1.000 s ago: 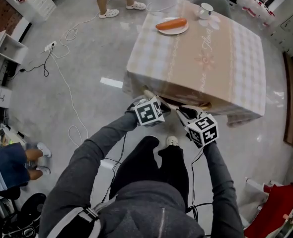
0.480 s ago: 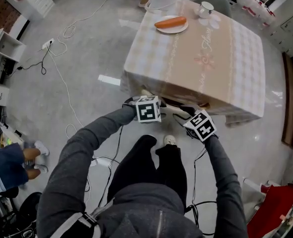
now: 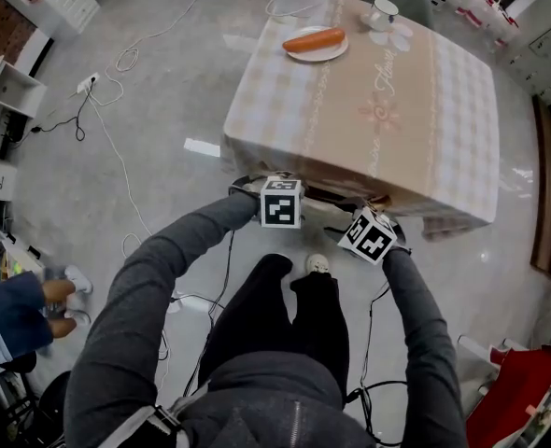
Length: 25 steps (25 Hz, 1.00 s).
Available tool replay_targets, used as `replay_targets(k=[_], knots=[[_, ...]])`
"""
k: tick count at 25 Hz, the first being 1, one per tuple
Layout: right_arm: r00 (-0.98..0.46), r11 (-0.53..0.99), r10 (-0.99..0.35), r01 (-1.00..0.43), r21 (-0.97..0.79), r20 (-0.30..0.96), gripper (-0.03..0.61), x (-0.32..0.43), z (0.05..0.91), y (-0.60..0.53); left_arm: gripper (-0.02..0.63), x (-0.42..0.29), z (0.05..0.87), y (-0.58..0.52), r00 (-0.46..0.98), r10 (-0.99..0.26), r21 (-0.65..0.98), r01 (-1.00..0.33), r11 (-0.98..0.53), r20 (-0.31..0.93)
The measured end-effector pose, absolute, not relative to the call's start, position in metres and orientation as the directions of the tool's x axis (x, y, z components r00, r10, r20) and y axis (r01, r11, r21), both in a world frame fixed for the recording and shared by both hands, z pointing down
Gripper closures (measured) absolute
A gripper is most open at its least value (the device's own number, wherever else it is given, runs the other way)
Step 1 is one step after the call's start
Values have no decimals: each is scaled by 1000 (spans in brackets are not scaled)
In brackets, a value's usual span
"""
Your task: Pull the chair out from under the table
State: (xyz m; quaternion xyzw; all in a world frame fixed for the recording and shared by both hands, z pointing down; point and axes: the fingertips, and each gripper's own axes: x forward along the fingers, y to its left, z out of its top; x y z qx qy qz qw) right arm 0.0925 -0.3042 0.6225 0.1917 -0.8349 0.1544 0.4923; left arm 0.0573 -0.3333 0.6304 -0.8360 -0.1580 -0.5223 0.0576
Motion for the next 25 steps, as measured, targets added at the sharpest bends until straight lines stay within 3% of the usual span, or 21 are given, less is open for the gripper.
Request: replay_targets(k=[5,25], knots=[[-388,897,-160,-440,-30,908,364,106,637,-304,331,50,651,-335,328,203,69,377,-924,923],[-295,953,-99,-303,5,951,364,117,692,-315,331,65,697,-342,266,184,72,380,-922,946]])
